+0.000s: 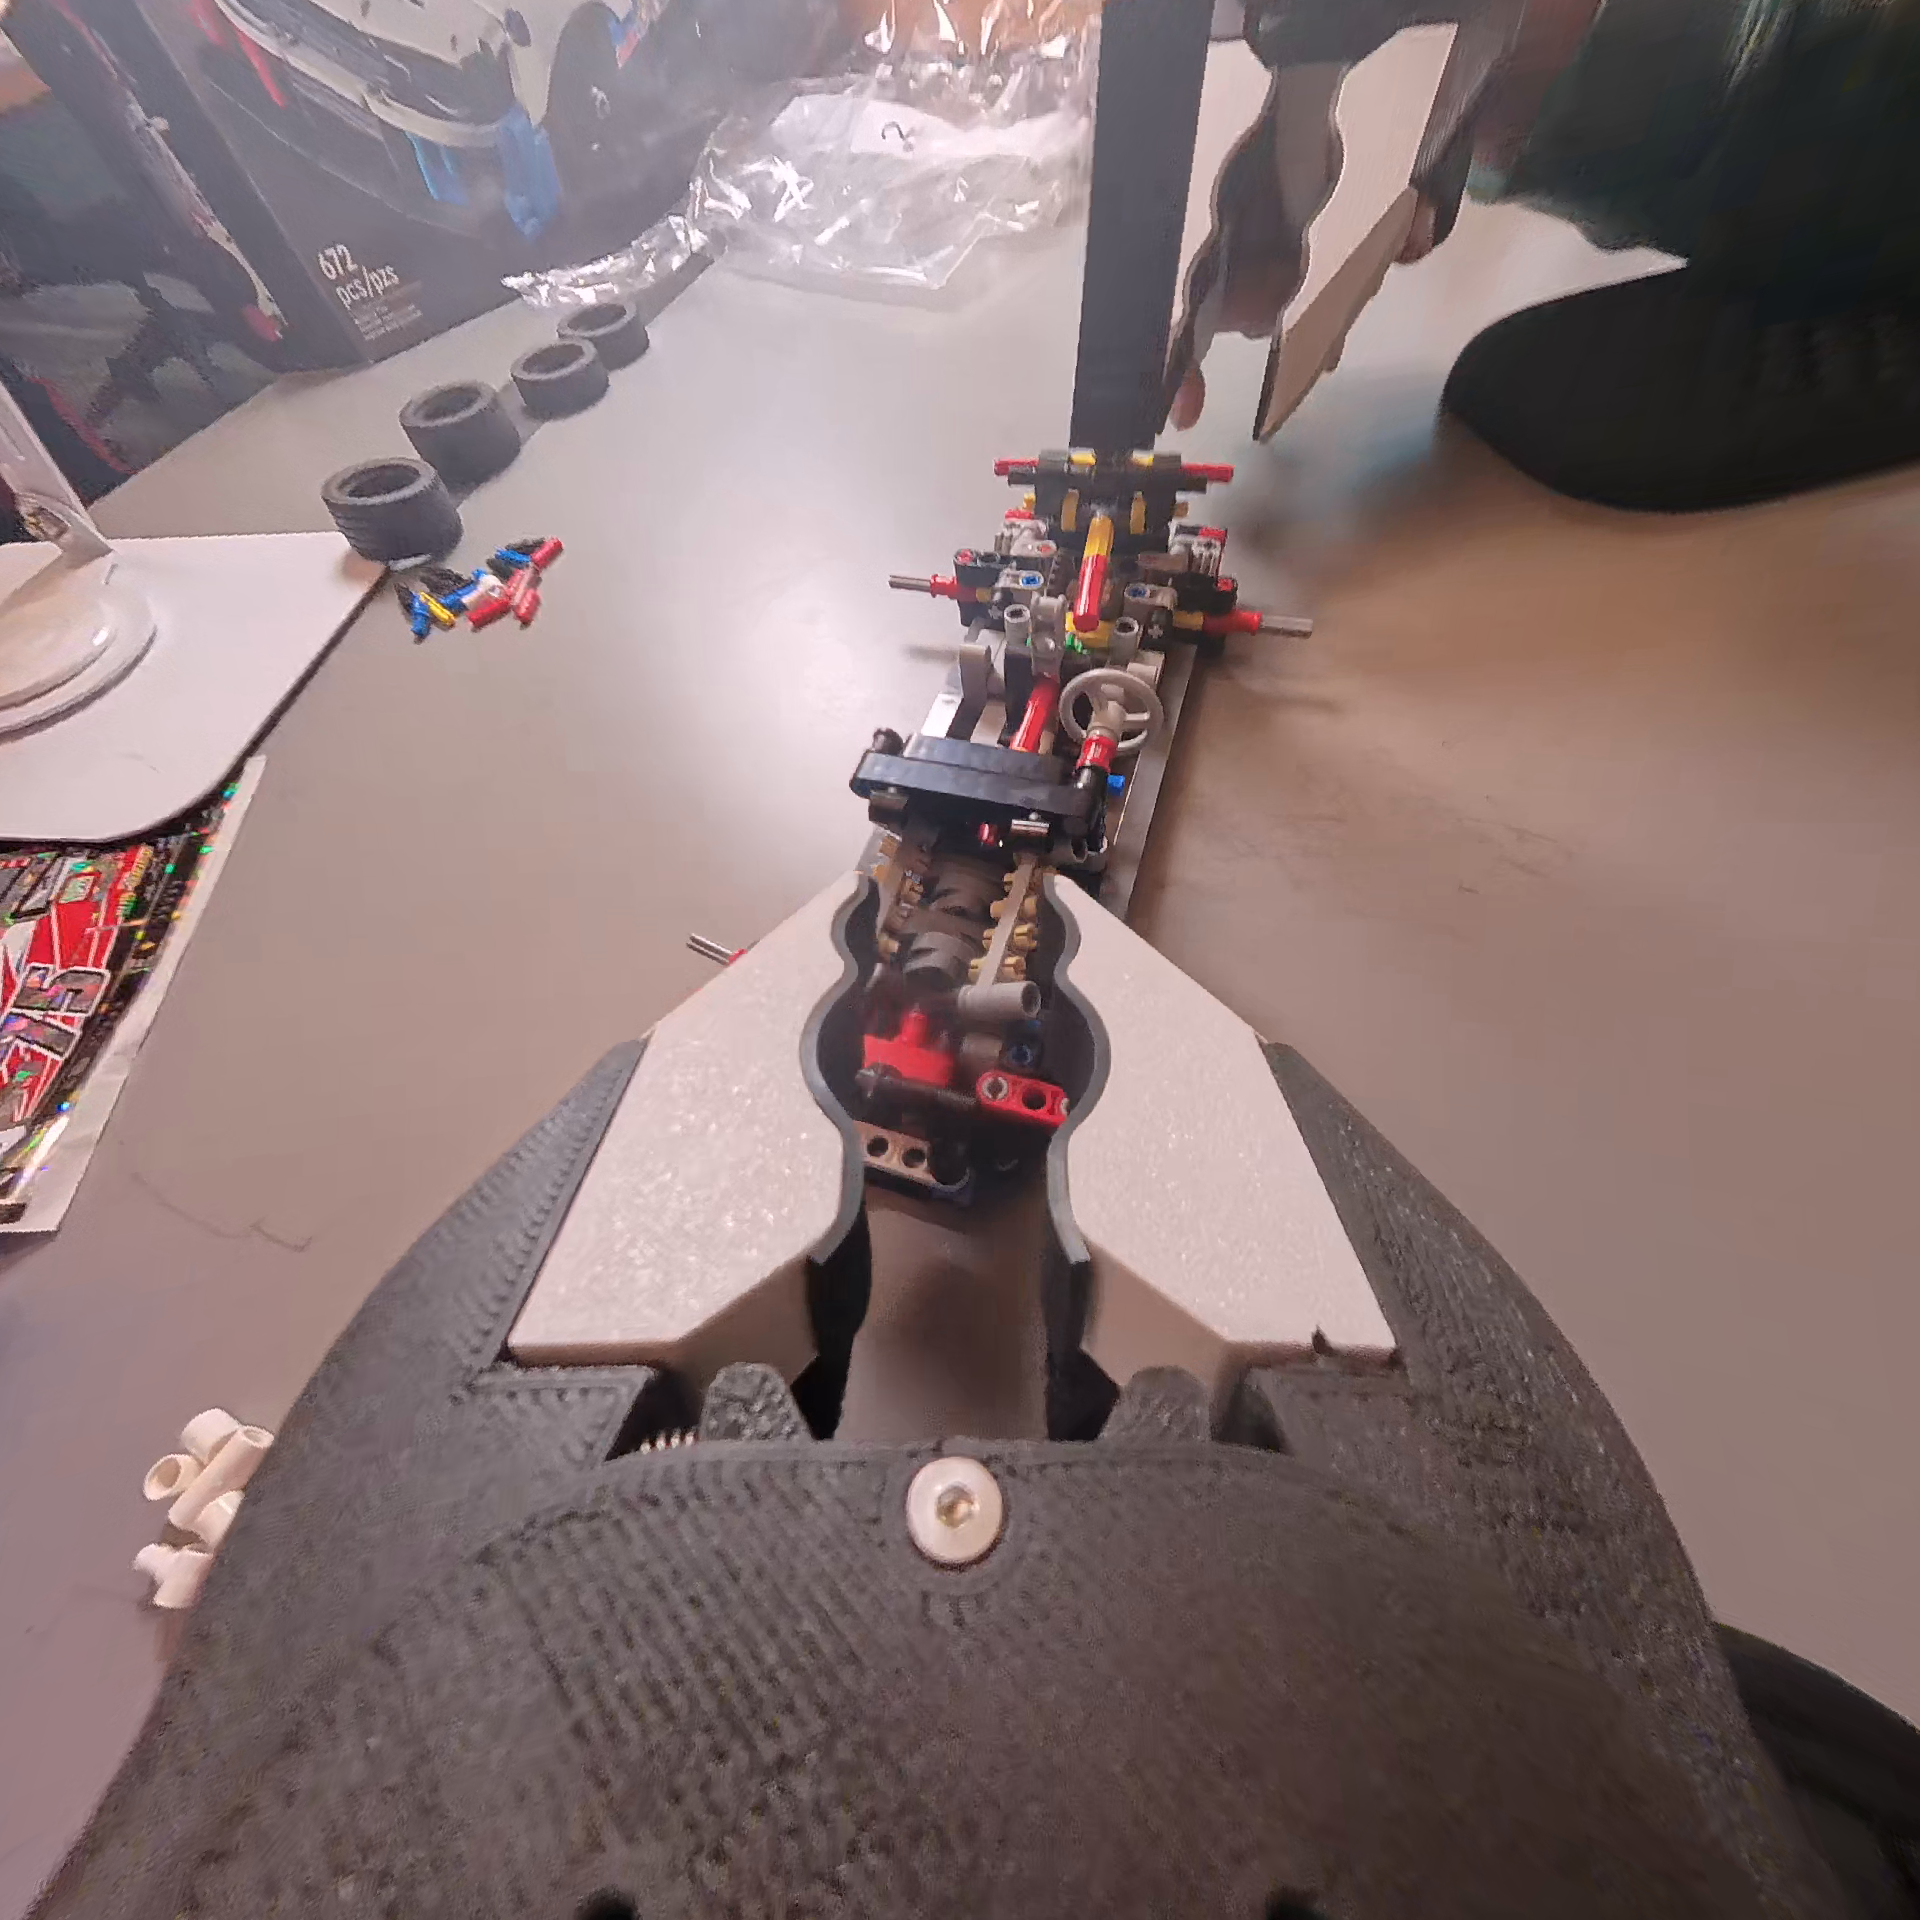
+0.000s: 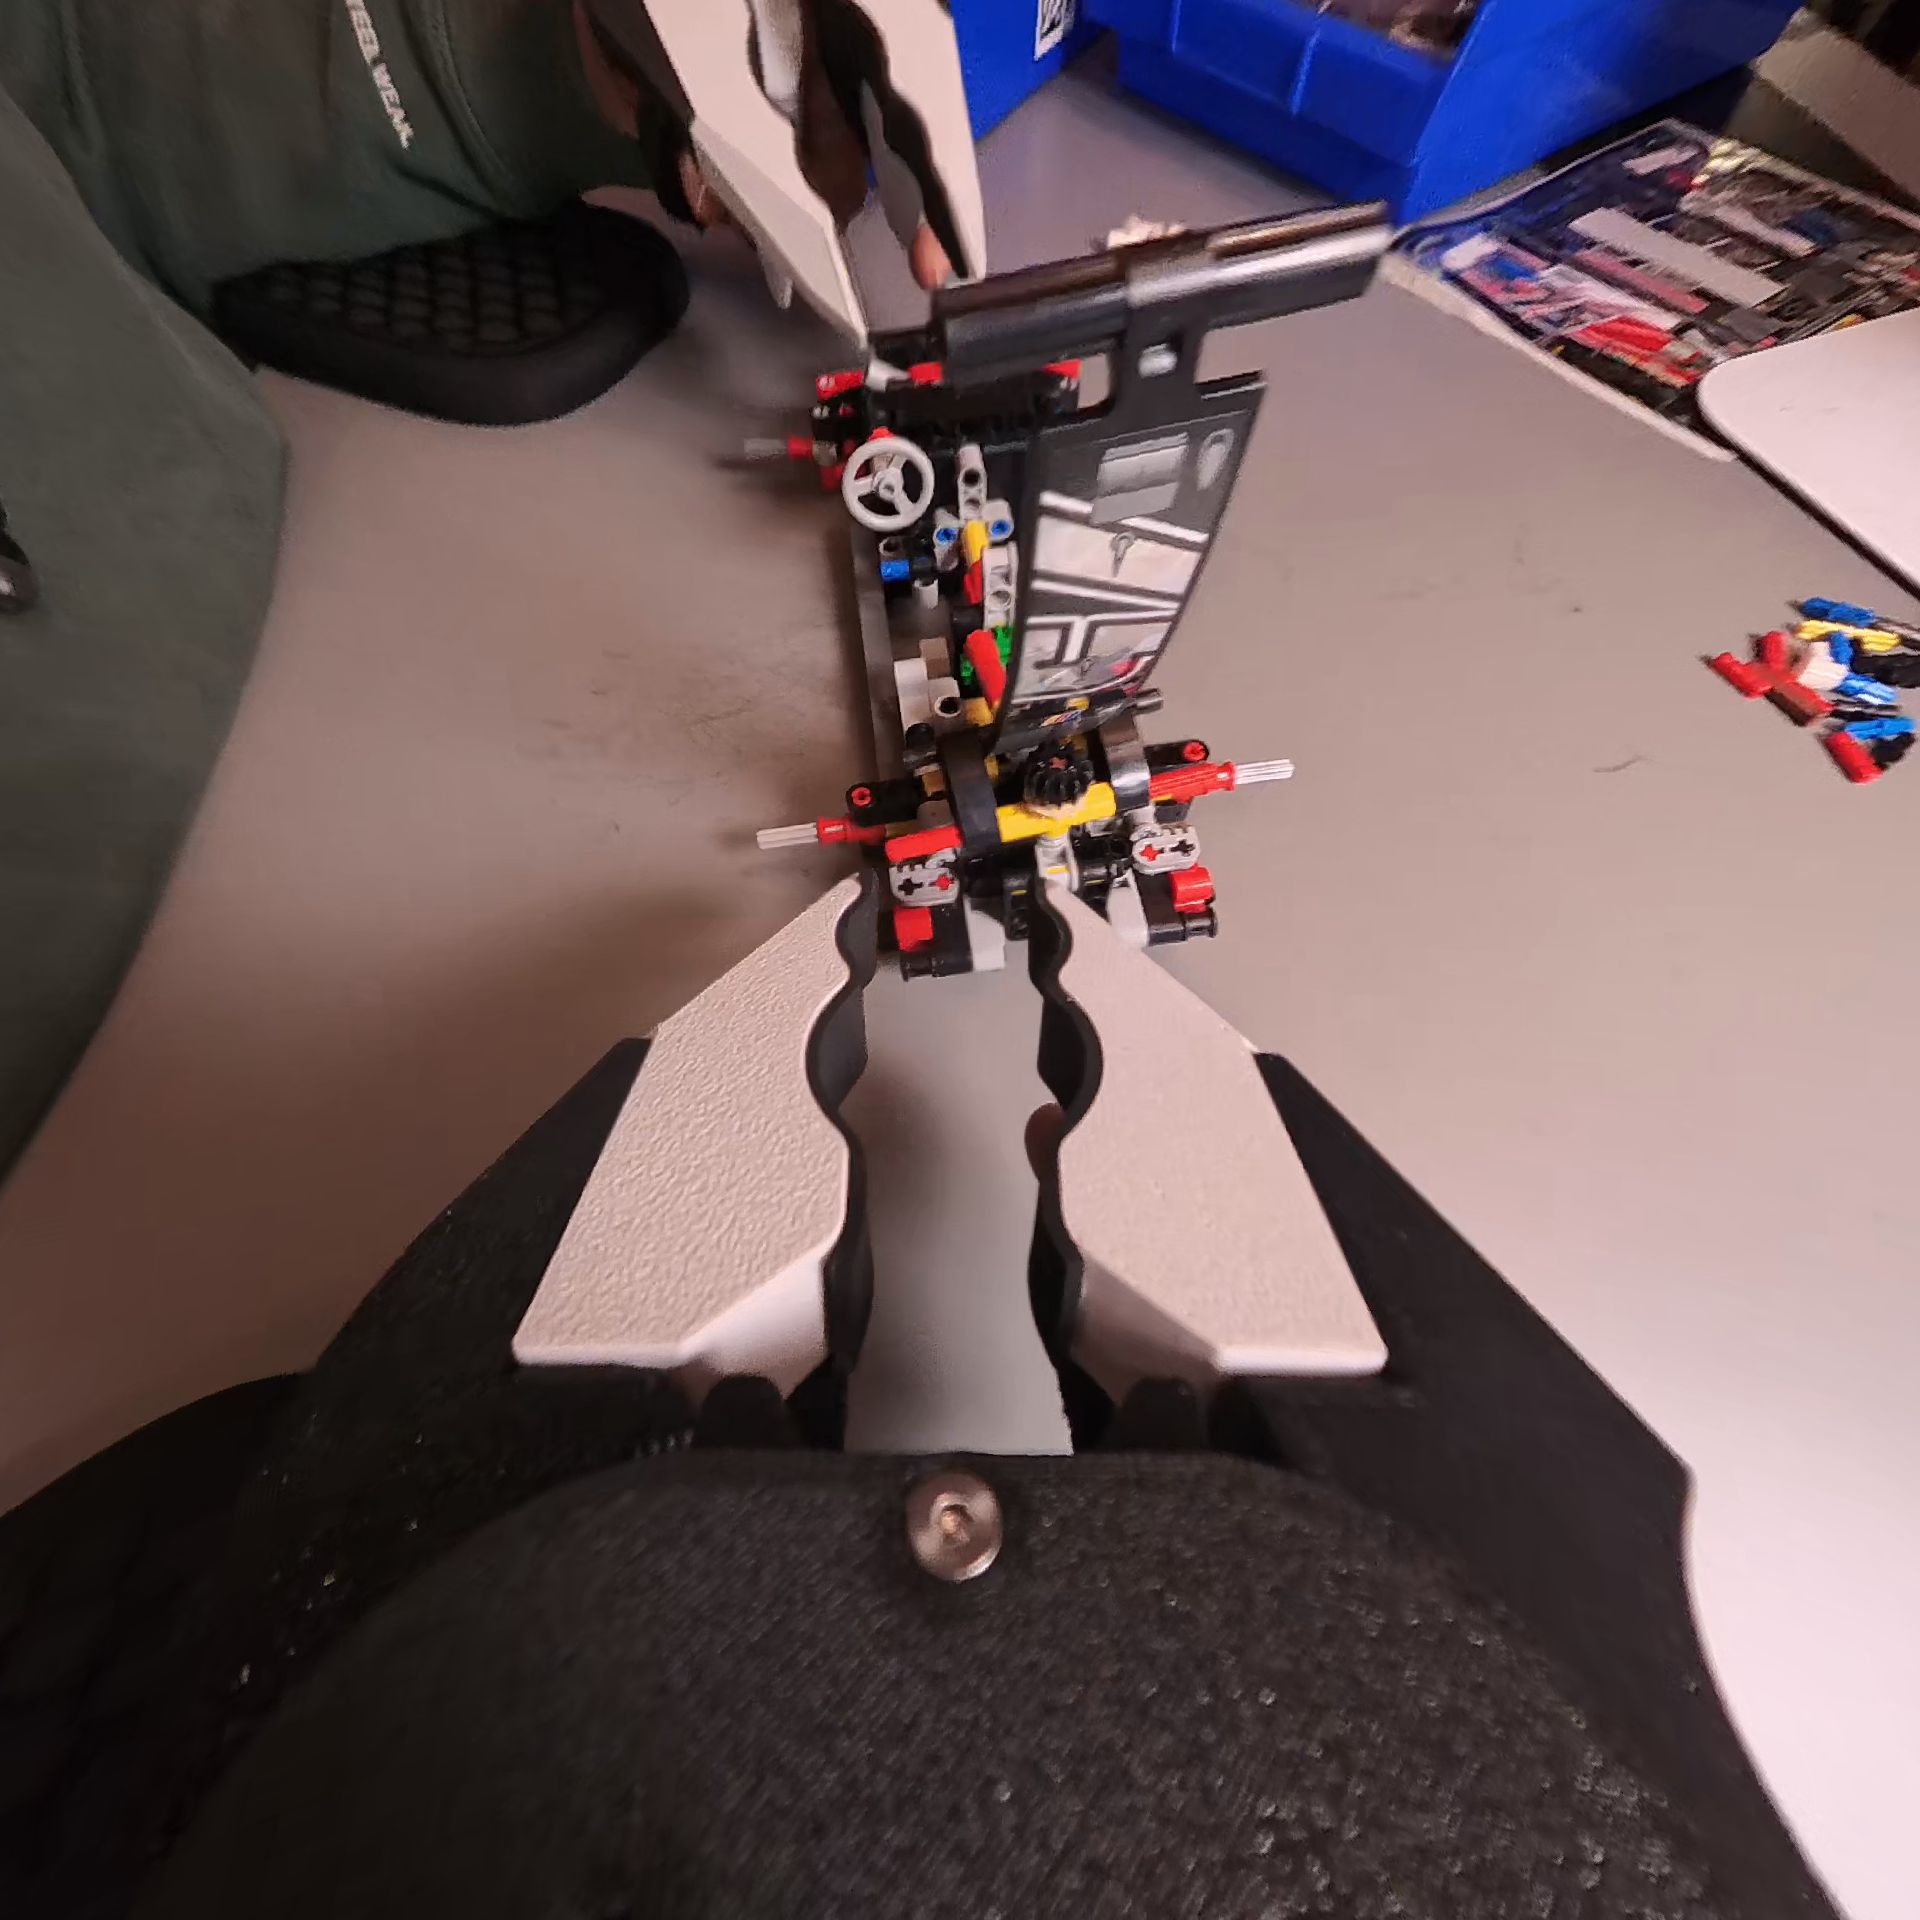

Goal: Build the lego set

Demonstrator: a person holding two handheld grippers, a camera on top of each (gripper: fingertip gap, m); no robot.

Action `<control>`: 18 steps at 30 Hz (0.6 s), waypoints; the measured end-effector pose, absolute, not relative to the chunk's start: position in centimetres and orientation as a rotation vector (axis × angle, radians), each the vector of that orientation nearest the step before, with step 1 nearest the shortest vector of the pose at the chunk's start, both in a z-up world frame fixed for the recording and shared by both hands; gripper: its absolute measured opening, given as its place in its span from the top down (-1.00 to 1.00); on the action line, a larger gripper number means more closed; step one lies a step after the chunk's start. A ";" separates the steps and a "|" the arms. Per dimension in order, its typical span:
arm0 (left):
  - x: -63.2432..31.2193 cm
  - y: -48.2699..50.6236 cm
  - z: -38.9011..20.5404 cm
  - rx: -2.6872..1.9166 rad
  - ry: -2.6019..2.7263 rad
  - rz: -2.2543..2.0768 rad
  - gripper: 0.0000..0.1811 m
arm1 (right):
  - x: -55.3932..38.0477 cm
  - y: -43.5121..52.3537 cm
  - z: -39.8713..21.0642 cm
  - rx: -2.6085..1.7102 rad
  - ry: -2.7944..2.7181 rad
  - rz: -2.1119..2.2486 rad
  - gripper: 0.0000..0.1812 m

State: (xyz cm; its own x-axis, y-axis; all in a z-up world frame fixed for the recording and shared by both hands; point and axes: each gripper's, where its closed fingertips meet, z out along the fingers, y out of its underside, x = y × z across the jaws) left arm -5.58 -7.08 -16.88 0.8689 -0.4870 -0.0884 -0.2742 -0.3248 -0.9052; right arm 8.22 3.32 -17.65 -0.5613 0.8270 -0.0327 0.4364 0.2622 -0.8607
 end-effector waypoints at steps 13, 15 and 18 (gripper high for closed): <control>-6.6 -6.7 -15.0 -1.838 0.454 -0.265 0.58 | 6.7 6.7 -13.4 -1.157 -1.689 1.408 0.43; -6.6 -6.7 -15.0 -1.840 0.454 -0.262 0.58 | 6.7 6.8 -13.5 -1.160 -1.682 1.409 0.43; -6.5 -6.7 -15.0 -1.841 0.459 -0.261 0.58 | 6.7 6.4 -13.9 -1.156 -1.705 1.409 0.44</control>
